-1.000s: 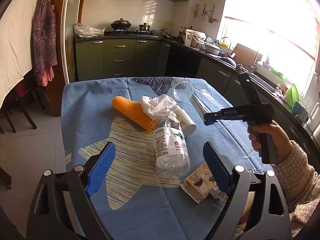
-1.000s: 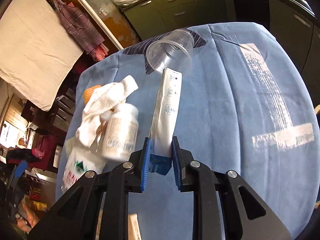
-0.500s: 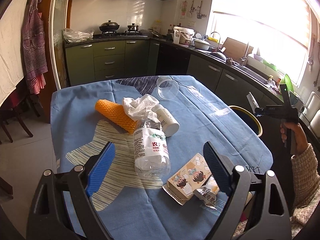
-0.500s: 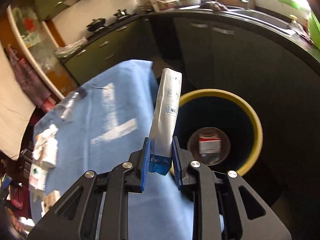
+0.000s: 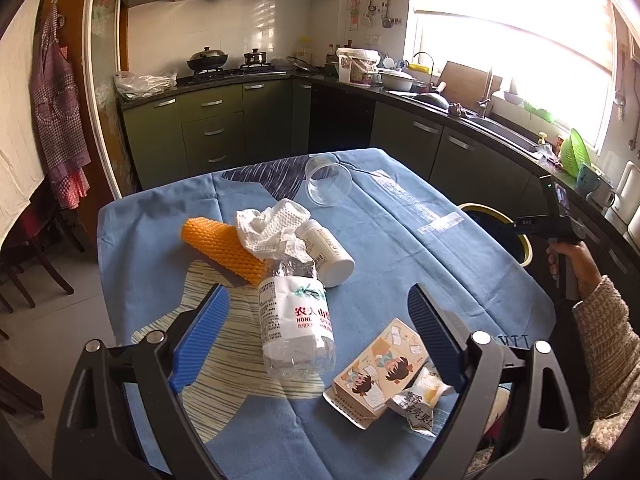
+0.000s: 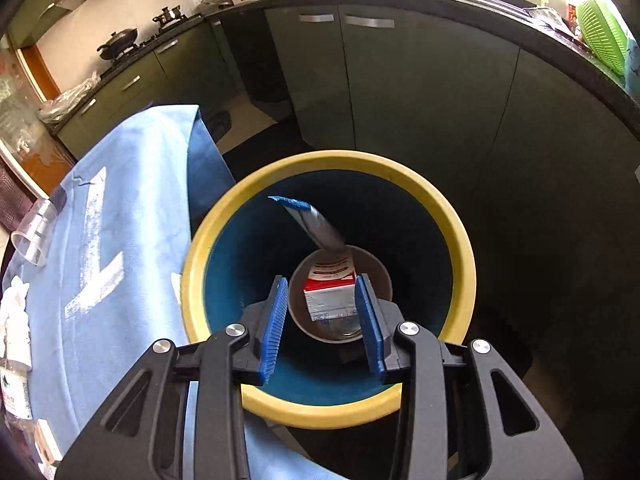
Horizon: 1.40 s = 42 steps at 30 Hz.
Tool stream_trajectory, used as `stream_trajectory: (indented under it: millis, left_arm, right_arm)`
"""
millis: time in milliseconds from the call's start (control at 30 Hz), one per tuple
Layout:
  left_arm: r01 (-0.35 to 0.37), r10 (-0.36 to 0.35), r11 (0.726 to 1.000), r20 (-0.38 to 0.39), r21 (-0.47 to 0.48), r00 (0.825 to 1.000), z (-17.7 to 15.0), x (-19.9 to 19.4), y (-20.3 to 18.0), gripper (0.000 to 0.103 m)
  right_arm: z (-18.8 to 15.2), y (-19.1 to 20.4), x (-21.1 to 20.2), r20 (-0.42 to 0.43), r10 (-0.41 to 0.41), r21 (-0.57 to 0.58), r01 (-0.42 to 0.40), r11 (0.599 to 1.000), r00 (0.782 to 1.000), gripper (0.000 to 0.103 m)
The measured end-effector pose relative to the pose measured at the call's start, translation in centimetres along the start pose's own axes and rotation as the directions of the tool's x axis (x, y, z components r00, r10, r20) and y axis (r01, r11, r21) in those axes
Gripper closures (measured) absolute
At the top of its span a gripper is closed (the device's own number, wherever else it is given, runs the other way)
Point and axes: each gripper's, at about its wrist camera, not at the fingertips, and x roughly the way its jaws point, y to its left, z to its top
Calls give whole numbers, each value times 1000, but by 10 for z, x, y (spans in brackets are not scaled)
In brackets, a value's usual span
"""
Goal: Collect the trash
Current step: 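Grasp the clear plastic cup on the table with the left gripper, then carry the clear cup over the bin and open the left gripper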
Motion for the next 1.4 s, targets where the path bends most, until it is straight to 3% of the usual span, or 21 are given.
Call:
stream_trajectory:
  millis: [100, 267, 467, 633, 833, 1033, 1167, 1333, 1400]
  left_arm:
    - [-42, 42, 996, 3, 73, 999, 20, 14, -5, 17]
    - [-76, 78, 979, -5, 188, 997, 63, 52, -12, 17]
    - [-6, 31, 965, -93, 262, 995, 107, 121, -8, 18]
    - [-5, 60, 924, -132, 382, 989, 120, 176, -16, 36]
    - [12, 77, 889, -174, 458, 982, 130, 227, -30, 50]
    - [-57, 165, 851, -163, 523, 973, 133, 261, -36, 55]
    - [-74, 189, 845, -167, 529, 968, 137, 275, -31, 63]
    - [-83, 198, 843, -162, 532, 967, 137, 285, -27, 91]
    - [-83, 191, 850, -157, 521, 969, 139, 282, -26, 95]
  right_arm:
    - [-6, 11, -24, 49, 29, -36, -28, 999, 998, 59]
    - [-20, 34, -60, 117, 89, -83, -79, 993, 989, 59]
    - [-39, 48, -86, 146, 172, -99, -158, 982, 974, 54]
    - [-49, 54, -96, 142, 206, -98, -194, 976, 968, 54]
    - [-52, 58, -97, 128, 229, -110, -216, 970, 965, 54]
    - [-53, 60, -97, 121, 251, -113, -237, 965, 961, 54]
    - [-54, 61, -99, 123, 255, -117, -241, 963, 959, 54]
    - [-54, 58, -99, 122, 261, -104, -249, 963, 958, 54]
    - [-55, 57, -100, 122, 262, -103, -250, 963, 957, 54]
